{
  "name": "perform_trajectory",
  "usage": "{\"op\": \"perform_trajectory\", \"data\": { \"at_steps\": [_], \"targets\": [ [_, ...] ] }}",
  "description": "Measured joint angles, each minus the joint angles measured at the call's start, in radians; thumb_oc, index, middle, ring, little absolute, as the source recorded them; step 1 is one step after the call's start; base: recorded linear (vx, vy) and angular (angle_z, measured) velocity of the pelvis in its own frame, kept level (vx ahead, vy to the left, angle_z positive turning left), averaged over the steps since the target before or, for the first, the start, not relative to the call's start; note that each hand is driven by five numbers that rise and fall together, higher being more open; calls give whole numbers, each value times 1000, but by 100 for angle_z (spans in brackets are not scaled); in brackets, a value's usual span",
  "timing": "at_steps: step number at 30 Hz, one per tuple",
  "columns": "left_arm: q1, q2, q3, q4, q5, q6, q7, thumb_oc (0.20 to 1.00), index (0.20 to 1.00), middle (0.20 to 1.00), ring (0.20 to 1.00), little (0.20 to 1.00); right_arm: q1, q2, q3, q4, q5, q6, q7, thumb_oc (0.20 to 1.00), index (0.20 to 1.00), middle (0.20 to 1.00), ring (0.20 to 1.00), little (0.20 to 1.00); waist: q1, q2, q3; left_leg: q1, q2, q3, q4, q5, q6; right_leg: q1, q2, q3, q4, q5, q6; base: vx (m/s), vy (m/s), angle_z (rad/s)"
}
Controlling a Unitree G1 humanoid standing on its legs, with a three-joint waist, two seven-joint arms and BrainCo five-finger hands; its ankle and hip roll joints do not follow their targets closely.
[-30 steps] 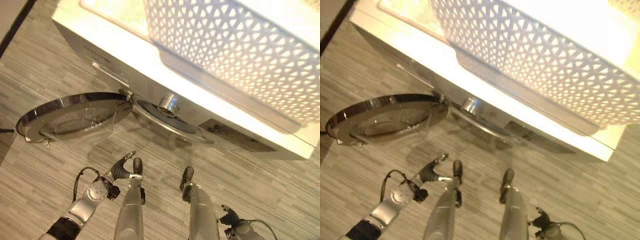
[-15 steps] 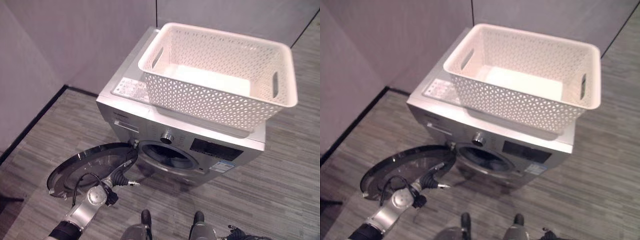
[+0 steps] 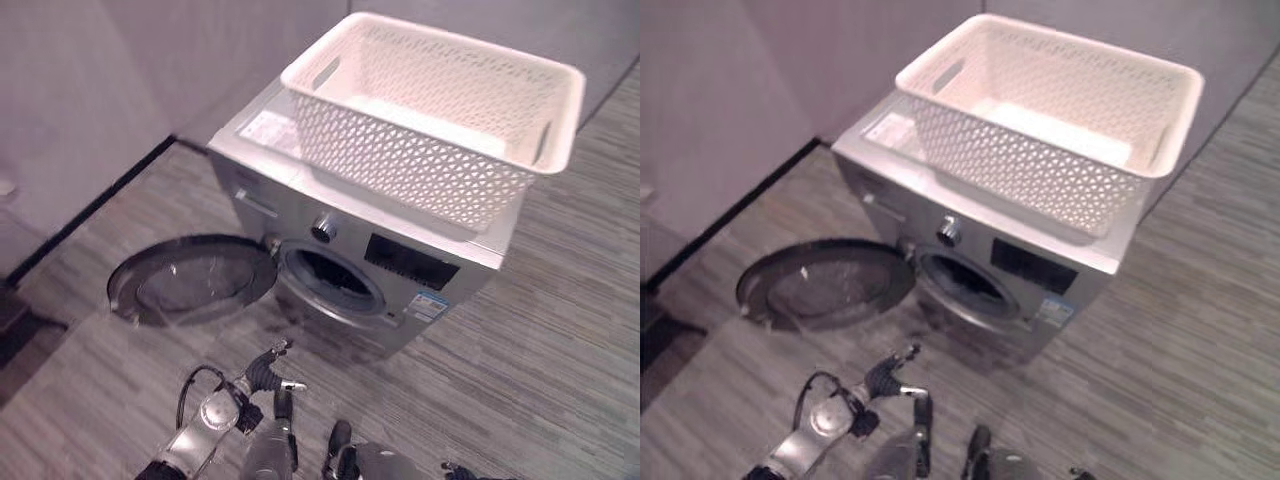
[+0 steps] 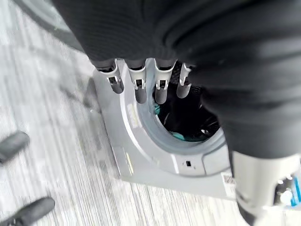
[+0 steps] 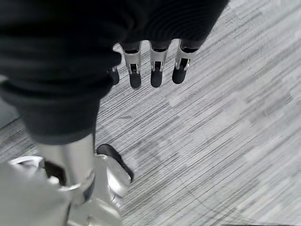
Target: Grab the laundry basket,head to the washer,open it,put in the laundry and shut it.
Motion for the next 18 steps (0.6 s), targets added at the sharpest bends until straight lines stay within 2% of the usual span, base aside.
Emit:
{"op": "perform_trajectory", "data": {
  "at_steps": [2, 3, 4, 5, 6, 7, 8, 9, 10, 11, 12, 13, 14, 15, 17, 18],
  "targets": [
    [4, 1, -1, 6, -4, 1, 0, 1000, 1000, 1000, 1000, 1000, 2, 2, 0, 1, -1, -2, 1, 1000, 1000, 1000, 1000, 1000, -5, -12, 8, 31, 7, -76, 42, -12, 3, 2, -4, 11, -6, 11, 5, 3, 108, -17],
    [13, -1, 15, 6, -24, 3, -1, 1000, 1000, 1000, 1000, 1000, 8, 7, -2, 6, -3, -1, 3, 1000, 1000, 1000, 1000, 1000, -15, -18, 22, 93, 34, -115, 16, -11, -1, 42, -8, 23, -74, 35, 61, 120, 168, -17],
    [16, -9, 25, 7, -27, 5, -1, 1000, 1000, 1000, 1000, 1000, 12, 10, -4, 15, -5, 1, 4, 1000, 1000, 1000, 1000, 1000, -21, -8, 22, 113, 56, -132, -18, -7, -7, 58, -5, 12, -76, 18, 93, 122, 183, -10],
    [18, -23, 37, 0, -30, 4, -2, 1000, 1000, 1000, 1000, 1000, 23, 8, -13, 16, -10, 1, 5, 1000, 1000, 1000, 1000, 1000, -26, 6, 16, 136, 103, -141, -65, -5, -14, 53, -4, -6, -44, -5, 73, 80, 163, 21],
    [10, -39, 58, -4, -36, 3, 0, 1000, 1000, 1000, 1000, 1000, 51, 17, -33, 30, -10, 4, 7, 1000, 1000, 1000, 1000, 1000, -34, 15, 18, 165, 132, -154, -96, 12, -46, 63, -5, -27, -49, 18, 36, 71, 206, 29],
    [5, -39, 58, -5, -36, 4, -1, 1000, 1000, 1000, 1000, 1000, 63, 21, -46, 36, -10, 4, 6, 1000, 1000, 1000, 1000, 1000, -41, 19, 15, 162, 131, -130, -100, 12, -46, 73, -6, -39, -81, 25, 68, 68, 235, 29],
    [0, -40, 63, -7, -37, 4, 0, 1000, 1000, 1000, 1000, 1000, 67, 24, -46, 40, -10, 3, 7, 1000, 1000, 1000, 1000, 1000, -40, 31, 10, 151, 111, -99, -106, 12, -45, 88, -10, -50, -113, -6, 168, 65, 232, 13],
    [7, -55, 76, -27, -37, 4, 1, 1000, 1000, 1000, 1000, 1000, 63, 9, -59, 36, -10, 3, 8, 1000, 1000, 1000, 1000, 1000, -35, 85, 1, 131, 142, -113, -106, -7, -22, 56, 3, -52, 5, -26, 123, 59, 226, 40],
    [17, -48, 91, -81, -37, -6, 0, 1000, 1000, 1000, 1000, 1000, 98, 9, -73, 36, -10, 6, 15, 1000, 1000, 1000, 1000, 1000, -46, 66, -17, 127, 108, -117, -135, -26, -36, 53, -75, 6, 121, -122, 63, 50, 181, 40],
    [20, -63, 100, -78, -38, -2, 5, 1000, 1000, 1000, 1000, 1000, 98, 3, -73, 44, -11, 12, 17, 1000, 1000, 1000, 1000, 1000, -40, 103, -28, 133, 117, -135, -161, -19, -37, 52, -53, 17, 135, -114, 100, 32, 115, 39],
    [29, -61, 102, -80, -38, -3, 7, 1000, 1000, 1000, 1000, 1000, 98, 0, -71, 45, -10, 11, 17, 1000, 1000, 1000, 1000, 1000, -32, 106, -40, 132, 95, -121, -161, -19, -35, 50, -58, 13, 127, -106, 96, 76, 143, -4],
    [35, -53, 108, -81, -38, -5, 13, 1000, 1000, 1000, 1000, 1000, 74, 13, -62, 36, -11, 8, 17, 1000, 1000, 1000, 1000, 1000, -16, 119, -52, 151, 47, -118, -162, -24, -26, 55, -64, 21, 120, -99, 98, 78, 150, -14],
    [37, -42, 111, -82, -38, -5, 15, 1000, 1000, 1000, 1000, 1000, 64, 23, -51, 36, -14, 9, 16, 1000, 1000, 1000, 1000, 1000, -10, 118, -60, 153, 30, -125, -169, -23, -19, 51, -65, 27, 120, -103, 98, 102, 198, -18],
    [43, -24, 130, -81, -37, -11, 29, 1000, 1000, 1000, 1000, 1000, 60, 33, -35, 43, -17, 14, 19, 1000, 1000, 1000, 1000, 1000, -1, 97, -70, 167, 21, -116, -185, -16, -10, 45, -77, 33, 125, -103, 103, 52, 124, -5],
    [39, 15, 159, -98, -14, -39, 66, 1000, 1000, 1000, 1000, 1000, 47, 38, -22, 44, -19, 18, 13, 1000, 1000, 1000, 1000, 1000, 9, 83, -80, 167, -5, -97, -195, -4, -1, 44, -109, 28, 128, -103, 138, 51, 107, 14],
    [37, 39, 162, -117, 2, -45, 77, 1000, 1000, 1000, 1000, 1000, 46, 38, -20, 45, -20, 24, 13, 1000, 1000, 1000, 1000, 1000, 15, 79, -82, 167, -15, -96, -196, -4, -1, 49, -121, 27, 127, -103, 144, 52, 124, 17]
  ]
}}
